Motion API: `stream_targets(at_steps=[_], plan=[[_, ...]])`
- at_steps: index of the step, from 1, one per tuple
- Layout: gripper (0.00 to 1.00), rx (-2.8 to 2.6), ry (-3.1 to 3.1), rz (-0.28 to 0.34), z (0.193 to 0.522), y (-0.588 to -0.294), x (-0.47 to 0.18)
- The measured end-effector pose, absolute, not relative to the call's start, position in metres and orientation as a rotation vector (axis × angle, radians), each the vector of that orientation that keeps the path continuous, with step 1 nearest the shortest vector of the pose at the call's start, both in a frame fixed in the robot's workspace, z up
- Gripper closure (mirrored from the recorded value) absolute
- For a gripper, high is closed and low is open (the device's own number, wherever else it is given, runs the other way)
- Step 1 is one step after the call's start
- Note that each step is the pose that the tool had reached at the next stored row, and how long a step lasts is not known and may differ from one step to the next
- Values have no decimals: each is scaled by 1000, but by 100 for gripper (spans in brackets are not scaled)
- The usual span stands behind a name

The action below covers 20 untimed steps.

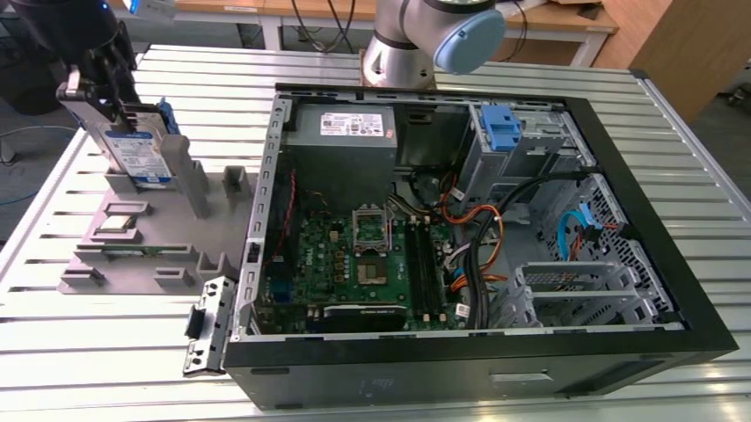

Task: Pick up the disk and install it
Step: 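Pick up the disk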

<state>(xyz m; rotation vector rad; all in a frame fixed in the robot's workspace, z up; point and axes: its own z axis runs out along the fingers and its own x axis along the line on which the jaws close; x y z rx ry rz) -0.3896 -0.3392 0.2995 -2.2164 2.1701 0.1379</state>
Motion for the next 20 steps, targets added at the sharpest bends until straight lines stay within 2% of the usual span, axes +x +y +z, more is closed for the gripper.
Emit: stream_targets(at_steps=[15, 20], plan=[[49, -2216, 2170, 138, 300, -339, -390], [64, -2217, 2170, 138, 301, -339, -390]])
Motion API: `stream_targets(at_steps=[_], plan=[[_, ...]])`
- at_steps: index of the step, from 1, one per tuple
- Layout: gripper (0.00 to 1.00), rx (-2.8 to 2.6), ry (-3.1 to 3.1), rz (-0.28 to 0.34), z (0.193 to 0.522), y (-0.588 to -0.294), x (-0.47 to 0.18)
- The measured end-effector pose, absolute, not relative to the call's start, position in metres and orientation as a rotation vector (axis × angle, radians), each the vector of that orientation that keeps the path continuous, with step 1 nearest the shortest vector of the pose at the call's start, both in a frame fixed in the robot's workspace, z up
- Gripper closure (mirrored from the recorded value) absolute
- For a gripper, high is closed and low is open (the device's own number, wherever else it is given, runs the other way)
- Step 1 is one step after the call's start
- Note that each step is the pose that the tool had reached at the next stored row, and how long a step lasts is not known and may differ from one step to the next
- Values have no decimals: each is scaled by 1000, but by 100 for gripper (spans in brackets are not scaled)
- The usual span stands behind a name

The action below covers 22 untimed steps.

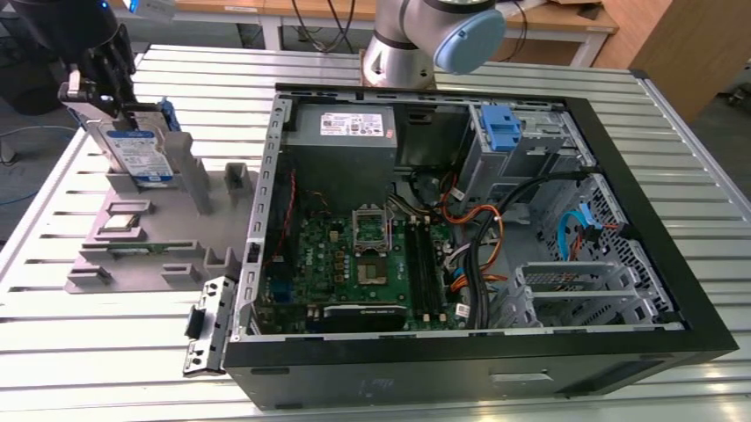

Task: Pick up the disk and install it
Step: 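Pick up the disk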

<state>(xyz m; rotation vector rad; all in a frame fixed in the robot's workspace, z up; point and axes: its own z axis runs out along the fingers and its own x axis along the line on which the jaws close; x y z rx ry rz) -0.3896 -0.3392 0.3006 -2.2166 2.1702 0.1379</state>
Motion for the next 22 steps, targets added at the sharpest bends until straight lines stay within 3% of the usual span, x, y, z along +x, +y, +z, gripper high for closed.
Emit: stream_targets(at_steps=[22], plan=[[64, -2156, 2227, 136, 300, -339, -390]])
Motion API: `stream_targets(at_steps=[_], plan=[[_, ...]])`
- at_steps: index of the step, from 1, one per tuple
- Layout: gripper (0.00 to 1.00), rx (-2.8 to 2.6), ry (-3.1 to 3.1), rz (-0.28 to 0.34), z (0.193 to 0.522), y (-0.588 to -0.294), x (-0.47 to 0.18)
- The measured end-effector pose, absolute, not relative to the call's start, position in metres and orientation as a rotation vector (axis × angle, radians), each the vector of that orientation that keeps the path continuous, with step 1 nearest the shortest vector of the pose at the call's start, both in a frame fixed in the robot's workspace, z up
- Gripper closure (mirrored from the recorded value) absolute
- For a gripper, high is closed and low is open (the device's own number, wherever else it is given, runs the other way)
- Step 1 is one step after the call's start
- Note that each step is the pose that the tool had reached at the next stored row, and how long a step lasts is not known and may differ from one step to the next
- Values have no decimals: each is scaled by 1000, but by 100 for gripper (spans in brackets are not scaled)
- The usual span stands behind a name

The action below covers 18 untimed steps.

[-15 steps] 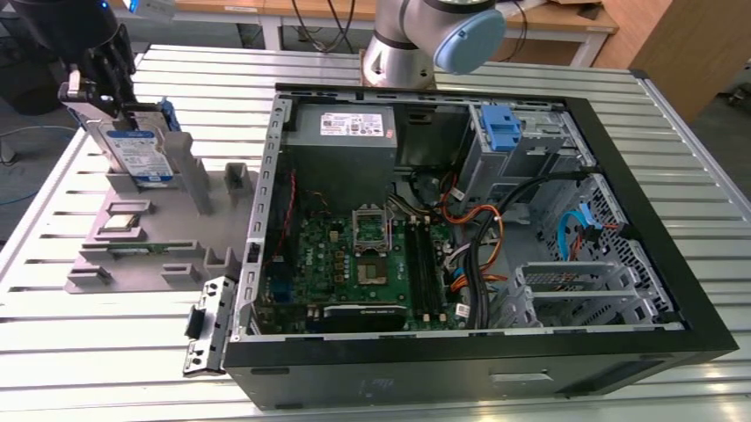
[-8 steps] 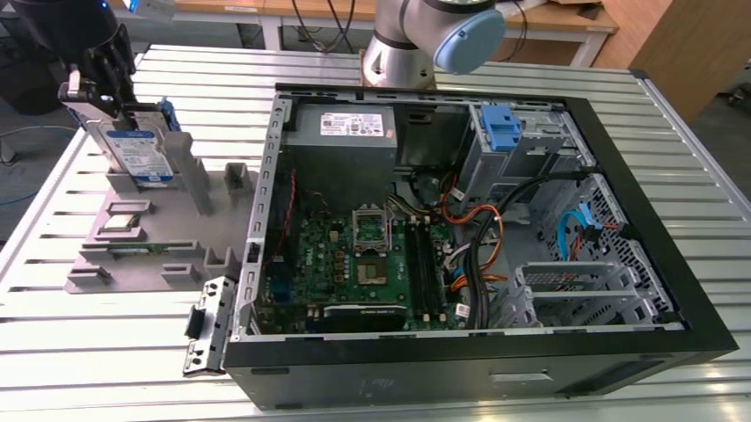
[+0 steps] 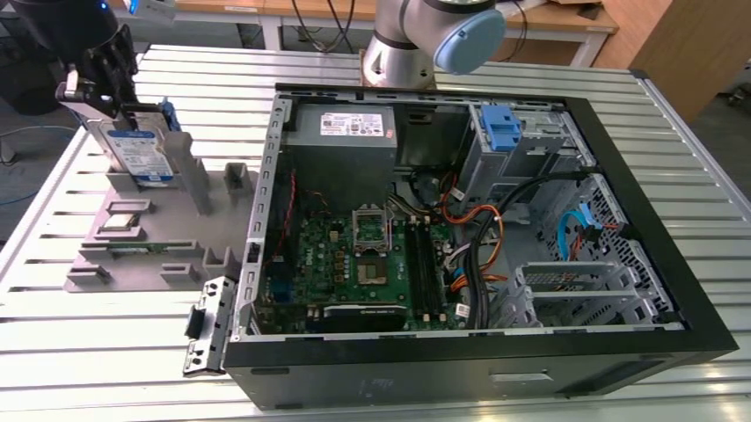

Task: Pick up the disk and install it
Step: 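Pick up the disk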

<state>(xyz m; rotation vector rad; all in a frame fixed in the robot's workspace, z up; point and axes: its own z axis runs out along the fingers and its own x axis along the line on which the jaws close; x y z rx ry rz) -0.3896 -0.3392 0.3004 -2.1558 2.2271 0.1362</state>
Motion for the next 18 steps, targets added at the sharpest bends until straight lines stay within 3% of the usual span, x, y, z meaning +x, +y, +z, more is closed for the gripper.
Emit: stream_targets(at_steps=[18], plan=[[64, -2143, 2240, 135, 300, -342, -391]])
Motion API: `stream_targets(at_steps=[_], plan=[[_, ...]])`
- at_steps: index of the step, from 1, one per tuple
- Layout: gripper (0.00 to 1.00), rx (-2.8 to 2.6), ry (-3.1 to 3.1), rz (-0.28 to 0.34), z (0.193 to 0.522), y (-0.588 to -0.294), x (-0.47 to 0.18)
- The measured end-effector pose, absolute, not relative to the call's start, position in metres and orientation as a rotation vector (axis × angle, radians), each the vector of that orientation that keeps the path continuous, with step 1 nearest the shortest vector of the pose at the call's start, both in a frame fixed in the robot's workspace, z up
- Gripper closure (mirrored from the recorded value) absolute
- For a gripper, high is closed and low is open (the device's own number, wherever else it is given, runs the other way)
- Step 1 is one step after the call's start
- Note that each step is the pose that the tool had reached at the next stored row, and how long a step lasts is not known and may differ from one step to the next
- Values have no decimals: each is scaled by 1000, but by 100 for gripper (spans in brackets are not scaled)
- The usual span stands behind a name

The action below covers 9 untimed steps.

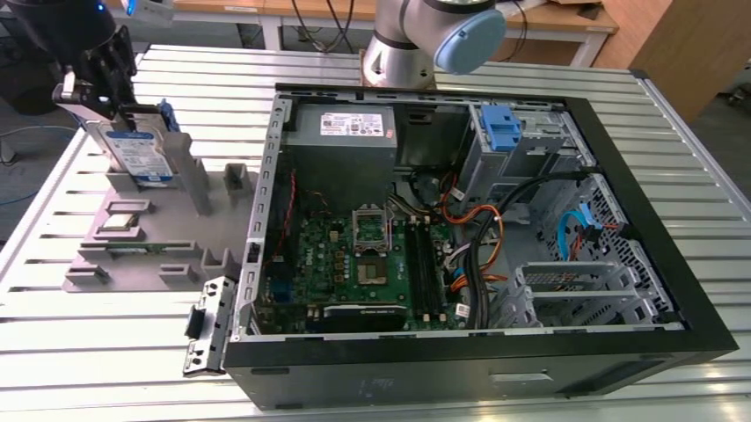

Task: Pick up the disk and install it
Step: 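Pick up the disk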

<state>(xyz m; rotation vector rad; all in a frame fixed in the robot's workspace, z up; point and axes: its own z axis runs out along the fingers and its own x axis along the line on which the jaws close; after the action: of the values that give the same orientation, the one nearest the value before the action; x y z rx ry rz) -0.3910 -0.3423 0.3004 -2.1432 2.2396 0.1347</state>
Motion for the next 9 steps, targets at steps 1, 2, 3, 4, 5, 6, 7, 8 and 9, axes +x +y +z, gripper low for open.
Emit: stream_targets(at_steps=[1, 2, 3, 4, 5, 6, 7, 8, 9], plan=[[64, -2143, 2240, 135, 300, -342, -391], [64, -2143, 2240, 135, 300, -342, -391], [64, -2143, 2240, 135, 300, -342, -391], [64, -2143, 2240, 135, 300, -342, -391], [64, -2143, 2240, 135, 300, -342, -391], [64, -2143, 2240, 135, 301, -342, -391], [64, -2143, 2239, 135, 301, -342, -391], [64, -2143, 2239, 135, 303, -342, -391], [64, -2143, 2240, 135, 304, -342, -391]])
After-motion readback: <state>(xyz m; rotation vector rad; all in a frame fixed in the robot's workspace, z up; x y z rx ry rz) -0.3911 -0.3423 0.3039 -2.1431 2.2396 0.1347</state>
